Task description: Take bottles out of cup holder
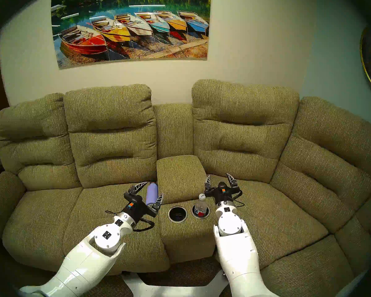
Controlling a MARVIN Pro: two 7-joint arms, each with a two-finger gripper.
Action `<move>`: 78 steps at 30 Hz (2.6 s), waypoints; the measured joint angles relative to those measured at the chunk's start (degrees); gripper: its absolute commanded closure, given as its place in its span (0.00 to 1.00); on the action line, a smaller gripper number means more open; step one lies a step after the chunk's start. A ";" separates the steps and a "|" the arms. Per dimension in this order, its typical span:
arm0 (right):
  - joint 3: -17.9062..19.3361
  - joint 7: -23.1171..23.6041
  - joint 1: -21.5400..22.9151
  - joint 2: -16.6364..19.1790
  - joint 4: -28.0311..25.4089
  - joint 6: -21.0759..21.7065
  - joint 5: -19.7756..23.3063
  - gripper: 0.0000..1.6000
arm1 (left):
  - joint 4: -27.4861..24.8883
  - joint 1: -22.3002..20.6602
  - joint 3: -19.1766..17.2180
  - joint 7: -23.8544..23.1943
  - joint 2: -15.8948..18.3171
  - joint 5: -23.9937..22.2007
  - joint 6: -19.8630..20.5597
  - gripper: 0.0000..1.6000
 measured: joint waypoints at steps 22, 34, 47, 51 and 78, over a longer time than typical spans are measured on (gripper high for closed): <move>-1.53 2.02 -5.17 -0.13 -6.28 0.40 0.90 0.00 | 0.01 0.00 -0.02 0.00 -0.02 0.00 0.00 0.00; -4.09 3.45 -12.19 -0.18 -12.47 3.25 1.76 0.00 | 0.02 0.00 -0.02 0.00 -0.03 0.00 -0.01 0.00; -7.77 2.89 -13.30 -0.08 -9.33 2.93 3.02 0.00 | 0.02 0.00 -0.03 0.00 -0.03 0.00 -0.01 0.00; -8.29 2.59 -12.67 -0.08 -7.56 2.64 3.21 0.00 | 0.02 0.00 -0.03 0.00 -0.03 0.00 -0.01 0.00; -6.90 2.32 -3.61 -0.16 5.44 1.03 5.48 0.00 | 0.04 -0.01 -0.04 -0.01 -0.05 0.00 -0.01 0.00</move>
